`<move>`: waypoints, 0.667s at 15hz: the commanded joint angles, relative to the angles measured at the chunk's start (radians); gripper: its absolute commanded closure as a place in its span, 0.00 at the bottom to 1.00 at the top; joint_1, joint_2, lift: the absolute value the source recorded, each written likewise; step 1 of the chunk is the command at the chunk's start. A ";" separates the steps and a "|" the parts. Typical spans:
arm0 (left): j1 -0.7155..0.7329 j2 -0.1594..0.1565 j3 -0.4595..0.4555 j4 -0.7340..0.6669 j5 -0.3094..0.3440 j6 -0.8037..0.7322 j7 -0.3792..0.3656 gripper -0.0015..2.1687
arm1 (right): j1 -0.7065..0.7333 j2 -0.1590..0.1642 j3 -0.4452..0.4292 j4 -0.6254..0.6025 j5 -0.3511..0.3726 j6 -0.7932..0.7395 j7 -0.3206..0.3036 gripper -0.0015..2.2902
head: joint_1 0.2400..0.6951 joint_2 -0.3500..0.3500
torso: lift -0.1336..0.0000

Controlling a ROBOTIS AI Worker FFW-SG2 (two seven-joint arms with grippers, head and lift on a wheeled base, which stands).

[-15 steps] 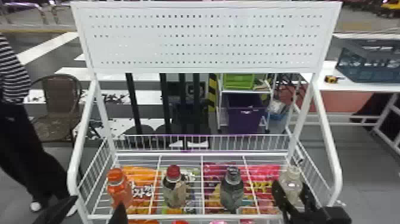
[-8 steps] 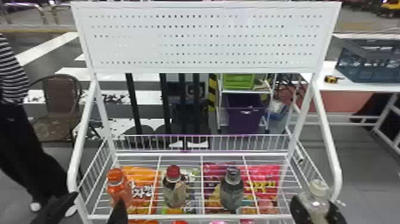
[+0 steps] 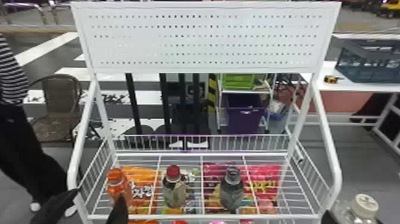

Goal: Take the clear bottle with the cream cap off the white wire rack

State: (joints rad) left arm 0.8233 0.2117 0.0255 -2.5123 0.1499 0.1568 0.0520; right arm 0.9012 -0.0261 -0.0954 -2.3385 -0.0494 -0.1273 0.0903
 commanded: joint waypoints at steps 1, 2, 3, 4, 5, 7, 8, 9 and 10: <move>0.000 0.000 0.001 0.003 0.000 -0.001 0.000 0.06 | 0.024 0.000 -0.006 -0.012 -0.003 -0.011 0.000 0.31 | 0.57 0.50 | 1.00; 0.002 0.000 0.002 0.003 -0.001 -0.004 0.002 0.06 | 0.028 0.000 -0.006 -0.021 -0.004 -0.011 0.000 0.31 | 0.57 0.50 | 1.00; 0.002 0.000 0.002 0.003 -0.003 -0.004 0.006 0.06 | 0.034 0.000 -0.006 -0.031 -0.004 -0.008 0.000 0.31 | 0.57 0.50 | 1.00; 0.003 0.000 0.001 0.001 -0.003 -0.007 0.008 0.06 | 0.036 0.000 -0.006 -0.039 -0.004 -0.002 0.003 0.31 | 0.57 0.50 | 1.00; 0.005 0.000 0.002 0.001 -0.003 -0.007 0.008 0.06 | 0.038 0.000 -0.006 -0.047 -0.006 0.010 0.012 0.31 | 0.57 0.50 | 1.00; 0.010 0.000 0.002 -0.002 -0.003 -0.013 0.009 0.06 | 0.039 0.000 -0.004 -0.050 -0.006 0.013 0.012 0.31 | 0.57 0.50 | 1.00; 0.011 0.000 0.002 -0.005 -0.004 -0.013 0.009 0.06 | 0.039 0.000 -0.003 -0.050 -0.007 0.013 0.012 0.31 | 0.57 0.50 | 1.00; 0.013 0.000 0.002 -0.008 -0.004 -0.013 0.009 0.06 | 0.039 0.000 -0.003 -0.053 -0.015 0.010 0.012 0.31 | 0.57 0.50 | 1.00; 0.014 0.000 0.002 -0.011 -0.004 -0.013 0.009 0.06 | 0.041 0.000 -0.003 -0.054 -0.017 0.010 0.014 0.31 | 0.57 0.50 | 1.00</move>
State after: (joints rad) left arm 0.8352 0.2115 0.0275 -2.5191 0.1459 0.1436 0.0614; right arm 0.9405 -0.0261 -0.0985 -2.3900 -0.0613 -0.1157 0.1037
